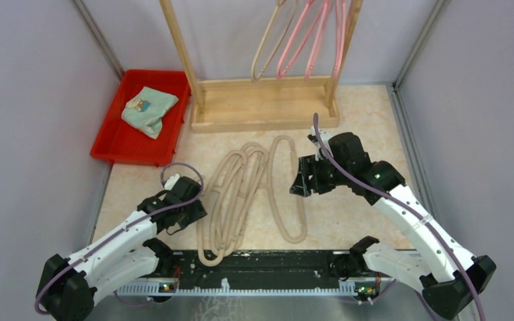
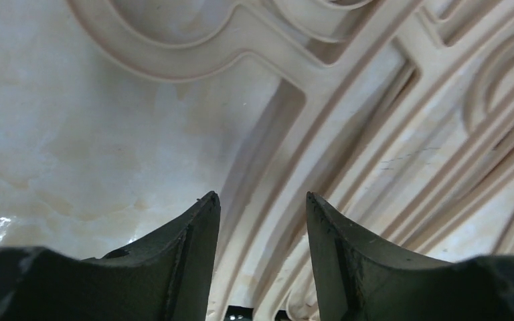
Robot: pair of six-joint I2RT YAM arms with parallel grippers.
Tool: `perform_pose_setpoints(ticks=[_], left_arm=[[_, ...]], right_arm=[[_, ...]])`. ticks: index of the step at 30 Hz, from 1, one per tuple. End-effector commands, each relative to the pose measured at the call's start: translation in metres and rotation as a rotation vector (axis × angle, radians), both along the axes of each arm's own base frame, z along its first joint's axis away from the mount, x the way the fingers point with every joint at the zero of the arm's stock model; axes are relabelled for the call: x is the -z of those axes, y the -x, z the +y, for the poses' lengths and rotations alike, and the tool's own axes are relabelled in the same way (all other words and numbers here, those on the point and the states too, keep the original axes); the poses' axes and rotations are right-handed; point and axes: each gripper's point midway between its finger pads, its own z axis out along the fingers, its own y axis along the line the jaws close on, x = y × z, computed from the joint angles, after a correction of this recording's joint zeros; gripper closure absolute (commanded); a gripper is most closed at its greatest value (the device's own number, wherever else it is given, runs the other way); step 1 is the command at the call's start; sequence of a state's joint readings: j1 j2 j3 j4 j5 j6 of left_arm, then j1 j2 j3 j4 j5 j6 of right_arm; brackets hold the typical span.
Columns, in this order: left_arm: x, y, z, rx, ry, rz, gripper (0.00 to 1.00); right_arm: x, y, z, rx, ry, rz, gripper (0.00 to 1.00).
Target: Organize the hangers
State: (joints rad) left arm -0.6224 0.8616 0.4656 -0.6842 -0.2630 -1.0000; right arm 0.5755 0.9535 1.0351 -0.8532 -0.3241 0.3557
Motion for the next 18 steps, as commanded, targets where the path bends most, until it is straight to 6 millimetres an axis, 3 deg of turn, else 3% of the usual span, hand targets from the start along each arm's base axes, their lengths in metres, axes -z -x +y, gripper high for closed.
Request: perform_pose_setpoints(ticks=[1, 4, 15, 18], left_arm=[[0.017, 0.014, 0.013, -0.047, -0.044, 0.060, 0.43], [0.030, 0.018, 0.017, -0.057, -0.071, 0.092, 0.41], [0.046, 0.024, 0.005, 0.014, -0.045, 0.128, 0.41], [0.046, 0.024, 0.003, 0.019, -0.041, 0.120, 0.56]], right_arm=[[-0.011, 0.001, 0.004, -0.011, -0.046, -0.048, 0.37], [-0.011, 0.003, 0.001, -0.006, -0.041, -0.046, 0.37], [-0.021, -0.005, 0.005, -0.002, -0.051, -0.073, 0.37], [-0.020, -0.007, 0.008, -0.006, -0.055, -0.068, 0.37]])
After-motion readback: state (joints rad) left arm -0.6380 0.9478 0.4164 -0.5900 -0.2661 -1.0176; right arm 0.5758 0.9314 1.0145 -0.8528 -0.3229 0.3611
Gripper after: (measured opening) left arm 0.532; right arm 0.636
